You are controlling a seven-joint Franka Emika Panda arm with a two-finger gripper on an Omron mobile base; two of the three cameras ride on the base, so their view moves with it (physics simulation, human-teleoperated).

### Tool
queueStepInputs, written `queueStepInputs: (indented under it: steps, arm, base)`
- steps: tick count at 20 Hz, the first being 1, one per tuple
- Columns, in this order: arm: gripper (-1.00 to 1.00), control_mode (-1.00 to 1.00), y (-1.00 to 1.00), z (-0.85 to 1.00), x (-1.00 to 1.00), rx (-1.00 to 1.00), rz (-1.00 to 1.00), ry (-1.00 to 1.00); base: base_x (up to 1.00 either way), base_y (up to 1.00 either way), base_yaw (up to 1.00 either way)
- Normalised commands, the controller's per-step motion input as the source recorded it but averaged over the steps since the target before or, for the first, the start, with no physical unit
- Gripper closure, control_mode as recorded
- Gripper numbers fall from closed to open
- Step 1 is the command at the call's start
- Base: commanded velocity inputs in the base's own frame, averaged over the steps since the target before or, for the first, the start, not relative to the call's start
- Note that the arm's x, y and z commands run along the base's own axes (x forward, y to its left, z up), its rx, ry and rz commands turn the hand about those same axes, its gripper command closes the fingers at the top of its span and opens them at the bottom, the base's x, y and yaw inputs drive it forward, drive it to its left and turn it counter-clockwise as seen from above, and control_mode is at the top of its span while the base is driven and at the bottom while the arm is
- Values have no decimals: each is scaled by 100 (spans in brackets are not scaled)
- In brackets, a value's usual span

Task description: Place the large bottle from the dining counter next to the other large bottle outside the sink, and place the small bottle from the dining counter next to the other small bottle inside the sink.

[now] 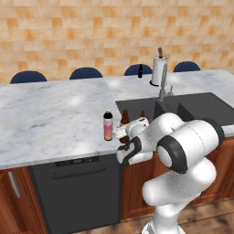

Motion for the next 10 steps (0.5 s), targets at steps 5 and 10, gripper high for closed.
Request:
queueStepInputs:
  steps: [5,10]
  arm:
    - [-100,-100,0,61,-50,11,-1,-13]
    - [-100,-100,-12,46,19,31,-9,6]
  base:
    - [0,0,0]
    - [0,0,0]
